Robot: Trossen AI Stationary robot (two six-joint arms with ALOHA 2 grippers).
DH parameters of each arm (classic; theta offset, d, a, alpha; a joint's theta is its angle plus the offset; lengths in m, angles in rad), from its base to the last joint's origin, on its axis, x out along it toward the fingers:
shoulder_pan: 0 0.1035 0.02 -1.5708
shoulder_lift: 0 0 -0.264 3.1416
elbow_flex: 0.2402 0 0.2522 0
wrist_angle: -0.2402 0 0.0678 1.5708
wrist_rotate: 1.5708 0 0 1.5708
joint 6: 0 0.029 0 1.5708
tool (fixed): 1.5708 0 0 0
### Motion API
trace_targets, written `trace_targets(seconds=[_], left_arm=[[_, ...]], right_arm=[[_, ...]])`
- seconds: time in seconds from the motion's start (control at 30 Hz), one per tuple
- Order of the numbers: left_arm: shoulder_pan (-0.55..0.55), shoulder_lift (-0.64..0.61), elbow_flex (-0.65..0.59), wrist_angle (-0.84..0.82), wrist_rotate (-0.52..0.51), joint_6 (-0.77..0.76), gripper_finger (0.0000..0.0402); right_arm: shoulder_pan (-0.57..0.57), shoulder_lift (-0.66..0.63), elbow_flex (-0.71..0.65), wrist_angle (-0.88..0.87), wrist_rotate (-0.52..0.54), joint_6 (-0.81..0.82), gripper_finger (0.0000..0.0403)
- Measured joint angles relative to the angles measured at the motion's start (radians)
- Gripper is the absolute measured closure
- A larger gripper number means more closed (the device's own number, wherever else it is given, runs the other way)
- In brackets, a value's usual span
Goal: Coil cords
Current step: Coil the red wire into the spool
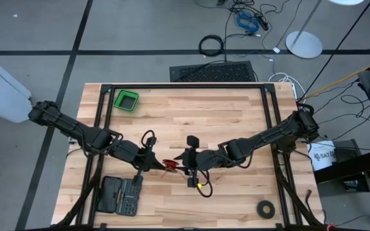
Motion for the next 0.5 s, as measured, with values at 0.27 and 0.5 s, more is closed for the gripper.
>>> trace_targets(seconds=[0.27,0.5], left_arm=[[-0.001,0.000,0.000,0.006,-0.021,0.001,0.0398],[-0.010,0.000,0.000,0.048,-0.034,-0.027,0.0370]], right_arm=[[-0.006,-0.001,0.000,-0.001,-0.021,-0.019,0.0393],[-0.007,-0.001,0.000,-0.005,-0.021,-0.024,0.0401]])
